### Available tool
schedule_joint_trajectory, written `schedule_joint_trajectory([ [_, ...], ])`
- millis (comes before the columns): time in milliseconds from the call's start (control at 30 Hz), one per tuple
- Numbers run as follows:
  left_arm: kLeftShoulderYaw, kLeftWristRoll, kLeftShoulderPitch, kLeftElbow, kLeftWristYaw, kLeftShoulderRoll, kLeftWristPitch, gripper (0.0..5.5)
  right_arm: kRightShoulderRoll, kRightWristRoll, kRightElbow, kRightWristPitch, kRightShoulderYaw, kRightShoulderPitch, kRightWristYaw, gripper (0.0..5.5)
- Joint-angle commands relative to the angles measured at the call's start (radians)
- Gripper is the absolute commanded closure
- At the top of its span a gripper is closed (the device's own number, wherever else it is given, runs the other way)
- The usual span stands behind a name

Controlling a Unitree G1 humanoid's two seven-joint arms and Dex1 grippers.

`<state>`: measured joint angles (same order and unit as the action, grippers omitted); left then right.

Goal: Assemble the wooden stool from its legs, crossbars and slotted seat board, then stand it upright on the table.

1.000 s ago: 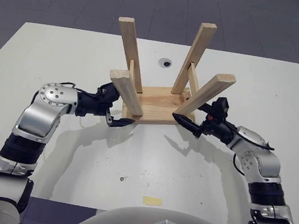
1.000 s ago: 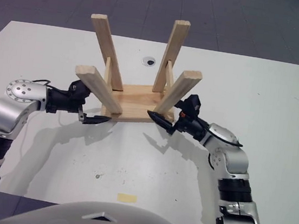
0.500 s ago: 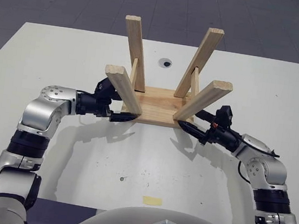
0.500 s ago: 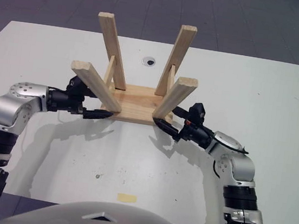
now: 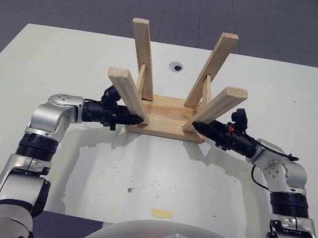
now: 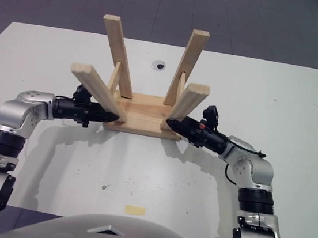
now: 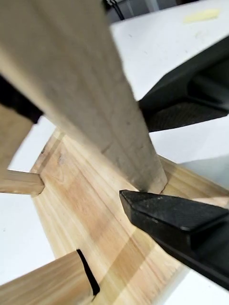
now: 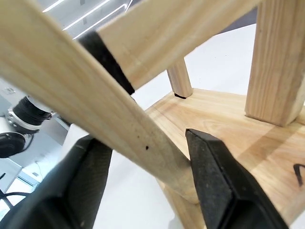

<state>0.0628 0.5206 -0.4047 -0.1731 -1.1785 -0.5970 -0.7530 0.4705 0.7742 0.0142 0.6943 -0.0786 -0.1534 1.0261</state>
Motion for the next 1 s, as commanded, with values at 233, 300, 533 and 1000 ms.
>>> schedule_joint_trajectory([
  [233,-0.238,0.338,0.079,0.26,0.249,0.07,-0.488,3.98,-0.171,0.44,-0.235,0.272,-0.159,0.182,-0.319,3.74],
  [300,-0.296,0.357,0.029,0.225,0.346,0.119,-0.519,4.0,-0.218,0.478,-0.257,0.256,-0.171,0.207,-0.402,3.87],
  [533,-0.294,0.366,0.06,0.256,0.413,0.155,-0.508,3.18,-0.238,0.471,-0.237,0.189,-0.197,0.196,-0.533,2.75],
  [1000,-0.44,0.435,-0.076,0.152,0.516,0.214,-0.391,0.82,-0.228,0.427,-0.216,0.07,-0.266,0.197,-0.541,0.44],
])
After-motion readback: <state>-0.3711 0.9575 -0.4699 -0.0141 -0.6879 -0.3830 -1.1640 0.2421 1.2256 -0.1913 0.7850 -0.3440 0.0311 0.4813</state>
